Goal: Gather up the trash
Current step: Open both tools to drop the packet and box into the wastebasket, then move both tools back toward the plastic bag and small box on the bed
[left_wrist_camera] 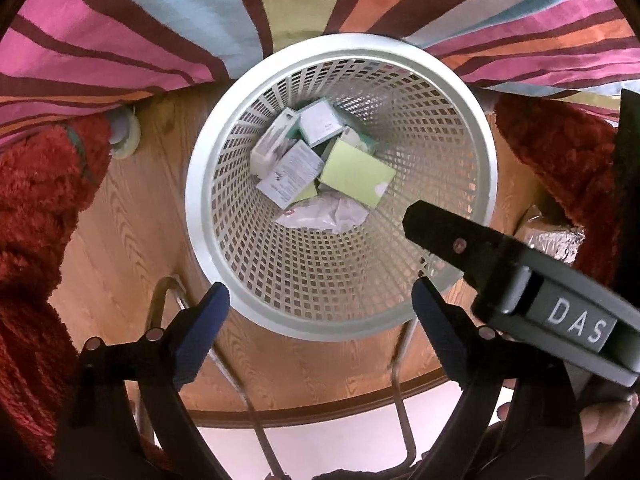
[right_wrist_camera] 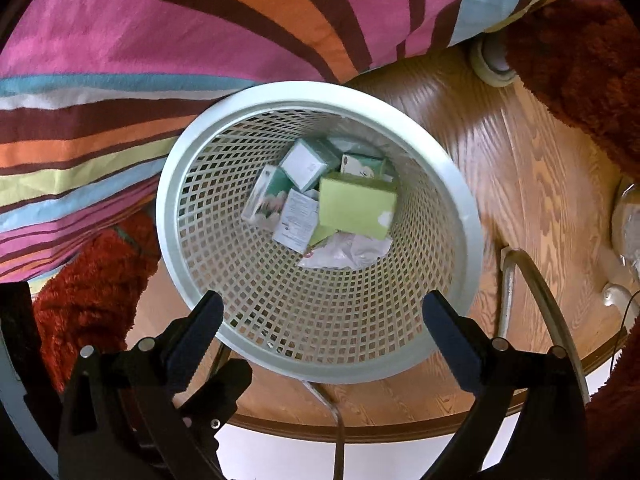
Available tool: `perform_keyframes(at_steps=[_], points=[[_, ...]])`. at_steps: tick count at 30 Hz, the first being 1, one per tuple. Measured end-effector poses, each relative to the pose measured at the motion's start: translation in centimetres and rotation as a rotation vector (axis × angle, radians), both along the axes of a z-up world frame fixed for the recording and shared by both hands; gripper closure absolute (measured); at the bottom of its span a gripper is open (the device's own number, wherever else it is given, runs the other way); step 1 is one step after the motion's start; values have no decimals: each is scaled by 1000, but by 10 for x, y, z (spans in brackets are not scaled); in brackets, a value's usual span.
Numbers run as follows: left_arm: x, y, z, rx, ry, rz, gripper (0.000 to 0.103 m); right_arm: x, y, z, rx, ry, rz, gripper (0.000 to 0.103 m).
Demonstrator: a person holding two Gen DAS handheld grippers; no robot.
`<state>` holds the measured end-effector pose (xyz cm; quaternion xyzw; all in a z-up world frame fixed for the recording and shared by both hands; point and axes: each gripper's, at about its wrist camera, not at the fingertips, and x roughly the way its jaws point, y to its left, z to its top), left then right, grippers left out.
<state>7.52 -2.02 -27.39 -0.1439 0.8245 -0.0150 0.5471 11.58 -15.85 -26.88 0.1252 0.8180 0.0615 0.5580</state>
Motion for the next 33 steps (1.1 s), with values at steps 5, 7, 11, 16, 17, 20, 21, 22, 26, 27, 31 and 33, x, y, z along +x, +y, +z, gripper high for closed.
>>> perform_keyframes(at_steps=[5,7,11,16,17,20,21,22,26,27,31,33], points=[[-3,5,-1,-2,6,14,13,0,0,-1,0,3,1,8],[-5,7,0,-2,8,24,13,0,0,0,7,-4,0,8],[-8,10,2,-2,7,38,13,1,-1,6,18,-26,-6,8],[-9,11,11,-1,-29,46,13,1,-5,13,34,-55,-32,8],[-9,12,14,2,-37,50,13,2,-5,15,37,-65,-34,8],[-10,16,21,5,-60,65,13,4,-5,25,44,-101,-32,8],[-10,16,24,4,-73,71,13,4,-5,28,46,-113,-31,8],[-9,17,28,5,-86,76,13,4,-5,31,50,-123,-31,8],[-8,20,42,17,-139,93,13,4,-7,41,57,-153,-39,8],[-9,21,44,19,-148,97,13,4,-8,43,60,-160,-42,8],[-10,24,55,22,-185,115,13,4,-8,53,80,-190,-48,8],[-10,24,60,19,-204,116,13,3,-8,61,99,-213,-45,8]])
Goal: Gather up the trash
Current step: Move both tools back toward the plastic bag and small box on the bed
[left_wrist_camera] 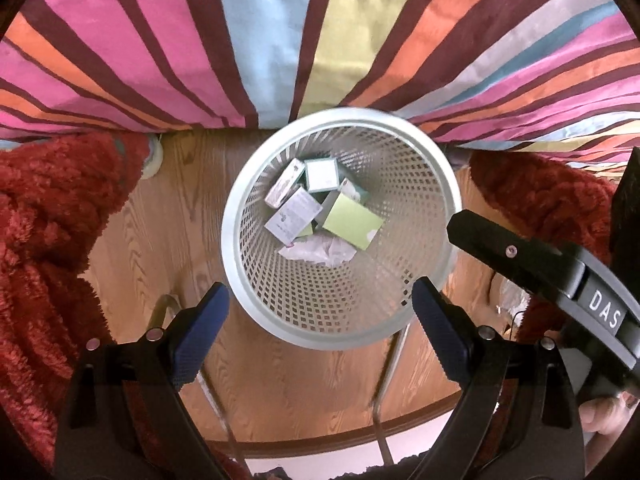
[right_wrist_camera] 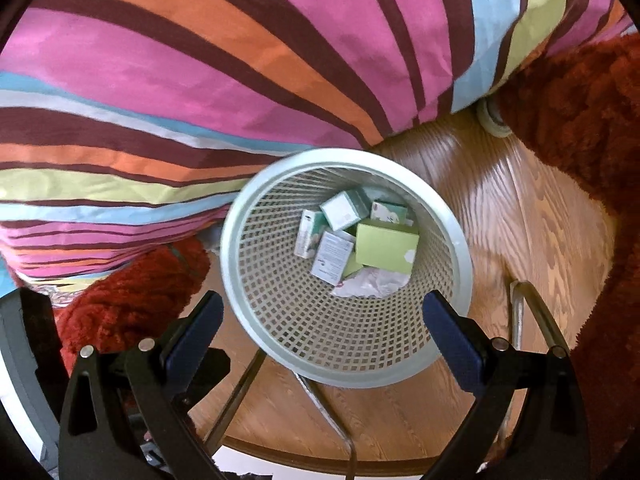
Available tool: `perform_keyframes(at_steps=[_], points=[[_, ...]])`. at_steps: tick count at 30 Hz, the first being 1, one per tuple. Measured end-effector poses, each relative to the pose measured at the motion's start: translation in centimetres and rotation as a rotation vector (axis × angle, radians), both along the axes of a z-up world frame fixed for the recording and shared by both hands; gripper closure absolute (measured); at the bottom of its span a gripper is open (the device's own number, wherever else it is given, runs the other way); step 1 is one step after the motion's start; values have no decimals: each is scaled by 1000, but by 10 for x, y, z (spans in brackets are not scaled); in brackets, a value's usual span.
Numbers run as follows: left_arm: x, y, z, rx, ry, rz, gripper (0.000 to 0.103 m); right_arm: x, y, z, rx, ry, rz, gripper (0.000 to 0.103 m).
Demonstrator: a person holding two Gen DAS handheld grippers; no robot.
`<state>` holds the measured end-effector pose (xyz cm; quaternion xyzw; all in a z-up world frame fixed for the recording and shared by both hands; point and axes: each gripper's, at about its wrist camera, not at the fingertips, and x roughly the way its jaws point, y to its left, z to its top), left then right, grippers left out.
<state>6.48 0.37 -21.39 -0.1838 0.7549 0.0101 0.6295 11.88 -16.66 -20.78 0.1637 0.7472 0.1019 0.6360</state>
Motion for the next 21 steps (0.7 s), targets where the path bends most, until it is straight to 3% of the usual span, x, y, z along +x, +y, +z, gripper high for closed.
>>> perform_keyframes(at_steps=[7,13,21], points=[[-1,-2,32,25,-117,-30,13,3,-4,36,25,-133,4,8],[-3,0,78,84,-302,-46,13,1,-5,83,62,-309,50,8],[-4,-2,148,189,-590,-90,13,-1,-8,156,12,-669,135,8]])
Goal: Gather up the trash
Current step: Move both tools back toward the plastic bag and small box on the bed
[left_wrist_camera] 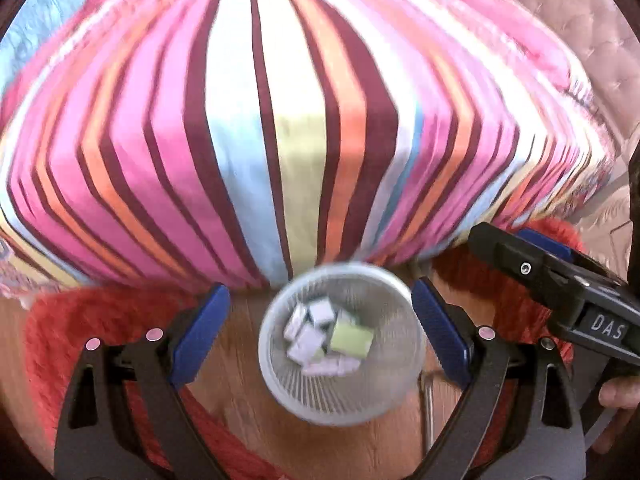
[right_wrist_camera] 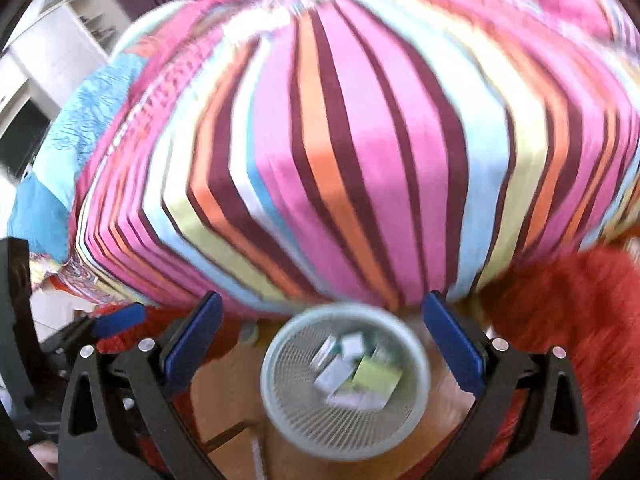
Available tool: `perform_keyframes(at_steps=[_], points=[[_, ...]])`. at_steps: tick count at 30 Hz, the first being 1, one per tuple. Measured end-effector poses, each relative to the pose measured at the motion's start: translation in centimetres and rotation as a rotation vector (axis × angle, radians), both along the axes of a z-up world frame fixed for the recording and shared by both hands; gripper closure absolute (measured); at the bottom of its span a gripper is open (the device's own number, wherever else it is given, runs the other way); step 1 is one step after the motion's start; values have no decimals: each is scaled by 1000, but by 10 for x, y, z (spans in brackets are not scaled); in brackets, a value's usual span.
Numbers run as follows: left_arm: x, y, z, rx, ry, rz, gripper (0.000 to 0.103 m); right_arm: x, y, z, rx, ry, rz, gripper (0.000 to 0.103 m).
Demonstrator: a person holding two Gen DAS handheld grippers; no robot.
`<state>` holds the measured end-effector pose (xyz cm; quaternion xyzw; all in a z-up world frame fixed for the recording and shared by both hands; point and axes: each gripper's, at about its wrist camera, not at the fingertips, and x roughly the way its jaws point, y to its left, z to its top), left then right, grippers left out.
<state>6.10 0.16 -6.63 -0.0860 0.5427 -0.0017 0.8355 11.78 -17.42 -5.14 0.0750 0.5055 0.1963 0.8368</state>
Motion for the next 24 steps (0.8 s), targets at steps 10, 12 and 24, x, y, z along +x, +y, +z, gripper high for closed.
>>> perform_keyframes(at_steps=[10,12,24], points=[[16,16,48,57,-188,44,13,26,1,42,-29,-235,2,8],[20,21,58,50,-212,43,13,33,1,45,-30,-250,-3,8],[68,44,71,40,-260,72,13,82,-8,55,-57,-304,-9,8]])
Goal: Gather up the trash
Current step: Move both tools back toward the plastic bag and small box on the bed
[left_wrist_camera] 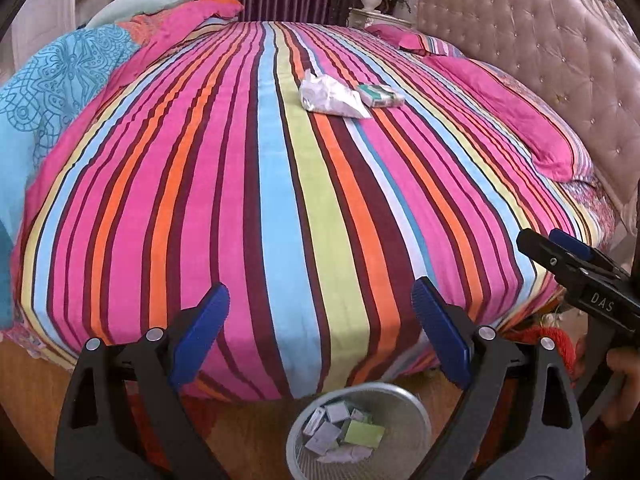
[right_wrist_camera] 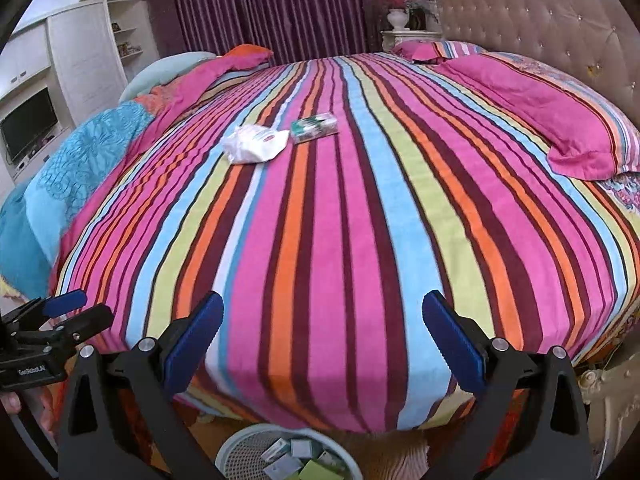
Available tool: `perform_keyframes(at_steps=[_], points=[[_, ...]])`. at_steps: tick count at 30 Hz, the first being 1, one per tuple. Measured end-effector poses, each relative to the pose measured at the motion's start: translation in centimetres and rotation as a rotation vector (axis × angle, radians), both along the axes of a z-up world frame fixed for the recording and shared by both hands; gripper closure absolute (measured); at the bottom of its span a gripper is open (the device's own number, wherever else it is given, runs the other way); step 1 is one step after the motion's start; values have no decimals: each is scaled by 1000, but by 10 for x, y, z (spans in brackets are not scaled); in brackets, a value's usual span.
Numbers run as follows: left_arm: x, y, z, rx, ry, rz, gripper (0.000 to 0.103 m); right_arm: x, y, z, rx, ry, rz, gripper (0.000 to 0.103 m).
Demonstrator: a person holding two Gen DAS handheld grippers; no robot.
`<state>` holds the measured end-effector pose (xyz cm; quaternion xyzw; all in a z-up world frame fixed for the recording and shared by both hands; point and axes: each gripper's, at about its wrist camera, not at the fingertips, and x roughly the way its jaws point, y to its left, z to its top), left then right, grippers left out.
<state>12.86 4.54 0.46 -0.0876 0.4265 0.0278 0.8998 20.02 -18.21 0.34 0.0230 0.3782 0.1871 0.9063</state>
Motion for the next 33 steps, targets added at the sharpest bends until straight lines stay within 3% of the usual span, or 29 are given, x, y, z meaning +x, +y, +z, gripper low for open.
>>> perform_keyframes(at_steps=[14,33], points=[[69,16,10,-24,-52,4,13,52,11,8,-4,-38,18,8],[174,32,3,-37,-52,-34,13,140,44,6,-18,-62,85,8]])
